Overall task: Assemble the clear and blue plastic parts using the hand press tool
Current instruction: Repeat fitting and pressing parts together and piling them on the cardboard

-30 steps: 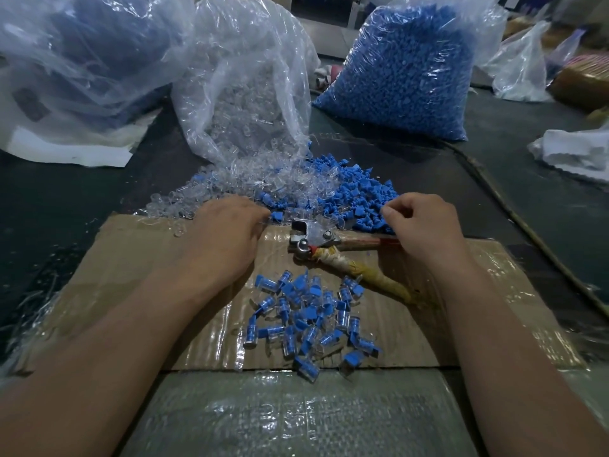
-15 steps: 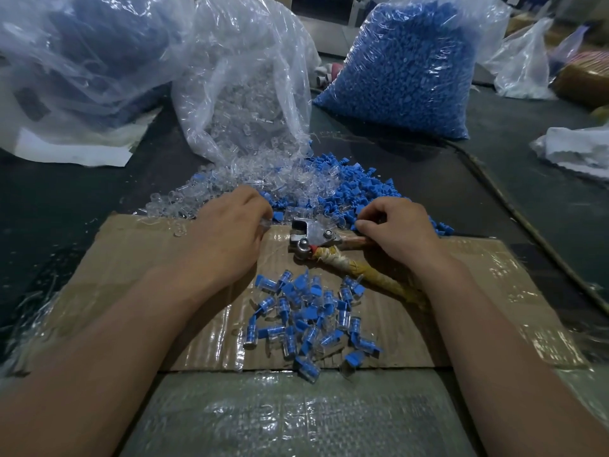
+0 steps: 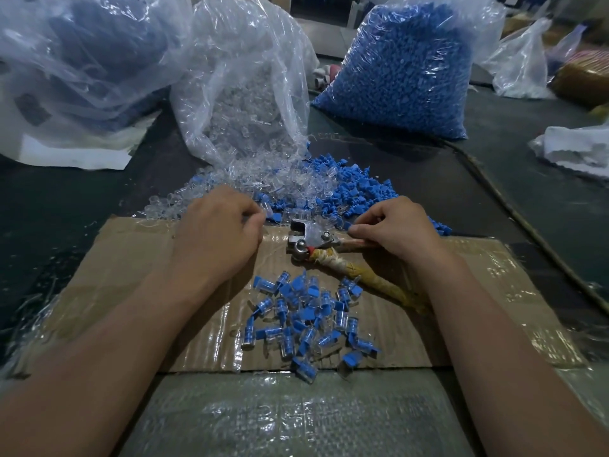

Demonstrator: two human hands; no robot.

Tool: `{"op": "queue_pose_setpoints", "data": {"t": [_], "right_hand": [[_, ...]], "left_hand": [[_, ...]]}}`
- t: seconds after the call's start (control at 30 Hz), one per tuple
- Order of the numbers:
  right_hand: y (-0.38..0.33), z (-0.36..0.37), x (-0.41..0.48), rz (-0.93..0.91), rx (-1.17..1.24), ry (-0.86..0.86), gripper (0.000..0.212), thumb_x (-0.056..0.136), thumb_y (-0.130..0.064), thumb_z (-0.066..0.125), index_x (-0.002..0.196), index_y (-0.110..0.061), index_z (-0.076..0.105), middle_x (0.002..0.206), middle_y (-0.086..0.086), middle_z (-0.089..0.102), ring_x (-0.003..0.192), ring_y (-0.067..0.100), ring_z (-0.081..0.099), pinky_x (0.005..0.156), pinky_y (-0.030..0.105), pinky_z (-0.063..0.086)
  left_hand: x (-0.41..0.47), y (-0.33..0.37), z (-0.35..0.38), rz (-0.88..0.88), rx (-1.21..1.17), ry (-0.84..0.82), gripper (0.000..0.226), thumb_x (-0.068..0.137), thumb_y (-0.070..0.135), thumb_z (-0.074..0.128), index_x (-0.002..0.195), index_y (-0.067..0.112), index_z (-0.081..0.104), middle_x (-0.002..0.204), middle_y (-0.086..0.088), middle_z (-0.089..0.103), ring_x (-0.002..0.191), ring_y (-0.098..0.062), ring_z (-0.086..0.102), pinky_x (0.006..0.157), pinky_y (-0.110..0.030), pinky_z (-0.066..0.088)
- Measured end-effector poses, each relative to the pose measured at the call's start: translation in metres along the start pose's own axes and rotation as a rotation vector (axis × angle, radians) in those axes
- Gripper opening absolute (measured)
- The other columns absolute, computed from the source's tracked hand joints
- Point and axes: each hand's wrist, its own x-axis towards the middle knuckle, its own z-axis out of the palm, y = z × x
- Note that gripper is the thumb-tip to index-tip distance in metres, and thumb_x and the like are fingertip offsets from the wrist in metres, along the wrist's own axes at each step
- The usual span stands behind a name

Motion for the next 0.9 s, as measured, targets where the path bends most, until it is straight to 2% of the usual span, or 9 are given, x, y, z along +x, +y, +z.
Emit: {"op": "queue_pose_setpoints", "data": {"t": [0.07, 0.13, 0.2, 0.27, 0.37, 0.5, 0.67, 0.8, 0.9], "right_hand": [[0.0, 0.0, 0.0, 0.009, 0.012, -0.014, 0.019, 0.08, -0.033, 0.068, 0.063, -0.033, 0.059, 0.072, -0.017, 0.057, 0.078, 0.007, 0.052, 0.076, 0.034, 0.045], [0.0, 0.002, -0.002, -0.016, 0.008, -0.001, 0.02, 0.083, -0.032, 0.064, 0.065, -0.034, 0.055, 0.073, -0.017, 0.054, 0.076, 0.004, 0.049, 0.081, 0.037, 0.044], [-0.001, 0.004, -0.005, -0.072, 0.0, 0.06, 0.022, 0.086, -0.031, 0.061, 0.066, -0.034, 0.052, 0.072, -0.02, 0.05, 0.07, 0.001, 0.045, 0.079, 0.034, 0.04], [-0.001, 0.004, -0.008, -0.119, 0.038, 0.129, 0.021, 0.087, -0.028, 0.06, 0.069, -0.033, 0.05, 0.073, -0.019, 0.05, 0.069, 0.0, 0.045, 0.071, 0.025, 0.038], [-0.003, 0.002, -0.012, -0.135, 0.158, 0.171, 0.02, 0.087, -0.024, 0.062, 0.072, -0.032, 0.05, 0.075, -0.015, 0.053, 0.071, 0.001, 0.049, 0.06, 0.015, 0.036], [-0.006, -0.001, -0.018, -0.159, 0.272, 0.211, 0.023, 0.081, -0.018, 0.069, 0.071, -0.029, 0.051, 0.072, -0.012, 0.055, 0.066, 0.001, 0.052, 0.056, 0.011, 0.04], [-0.015, -0.002, -0.025, -0.275, 0.348, 0.19, 0.027, 0.09, -0.01, 0.055, 0.095, -0.037, 0.055, 0.073, -0.016, 0.054, 0.066, -0.012, 0.051, 0.059, 0.004, 0.039], [-0.023, 0.001, -0.032, -0.273, 0.464, 0.131, 0.031, 0.092, -0.007, 0.05, 0.085, -0.037, 0.053, 0.081, -0.015, 0.061, 0.074, -0.006, 0.059, 0.066, 0.01, 0.047], [-0.033, 0.004, -0.038, -0.312, 0.537, 0.106, 0.026, 0.09, -0.009, 0.054, 0.084, -0.034, 0.054, 0.082, -0.011, 0.063, 0.076, -0.004, 0.06, 0.07, 0.011, 0.048]], "left_hand": [[-0.002, 0.006, -0.005, -0.051, -0.139, 0.067, 0.012, 0.086, 0.02, 0.062, 0.084, 0.011, 0.069, 0.072, 0.009, 0.052, 0.067, -0.005, 0.048, 0.073, -0.025, 0.038], [-0.005, 0.013, -0.009, -0.117, -0.288, 0.06, 0.007, 0.081, 0.016, 0.066, 0.074, 0.015, 0.067, 0.066, 0.012, 0.055, 0.06, 0.002, 0.052, 0.061, -0.014, 0.045], [-0.008, 0.019, -0.011, -0.195, -0.419, 0.015, 0.016, 0.079, 0.014, 0.069, 0.066, 0.021, 0.062, 0.064, 0.009, 0.059, 0.054, 0.001, 0.057, 0.052, -0.007, 0.046], [-0.01, 0.022, -0.01, -0.273, -0.545, -0.036, 0.017, 0.076, 0.011, 0.071, 0.063, 0.018, 0.062, 0.062, 0.002, 0.062, 0.054, -0.002, 0.061, 0.05, -0.01, 0.049], [-0.012, 0.022, -0.011, -0.388, -0.709, -0.087, 0.013, 0.074, 0.005, 0.072, 0.066, 0.007, 0.062, 0.062, -0.008, 0.065, 0.054, -0.02, 0.066, 0.054, -0.032, 0.057], [-0.012, 0.022, -0.013, -0.394, -0.777, -0.091, 0.022, 0.073, -0.003, 0.071, 0.065, 0.008, 0.054, 0.063, -0.011, 0.064, 0.054, -0.017, 0.066, 0.05, -0.036, 0.058], [-0.011, 0.024, -0.015, -0.346, -0.889, -0.135, 0.016, 0.074, 0.001, 0.069, 0.078, 0.016, 0.064, 0.065, -0.002, 0.069, 0.059, -0.014, 0.067, 0.056, -0.024, 0.057], [-0.013, 0.029, -0.014, -0.383, -0.971, -0.161, 0.012, 0.075, 0.003, 0.066, 0.08, 0.015, 0.067, 0.07, -0.009, 0.071, 0.065, -0.018, 0.069, 0.067, -0.032, 0.058], [-0.014, 0.03, -0.014, -0.365, -0.965, -0.171, 0.014, 0.076, 0.002, 0.065, 0.079, 0.015, 0.066, 0.071, -0.009, 0.071, 0.065, -0.016, 0.068, 0.065, -0.026, 0.057]]}}
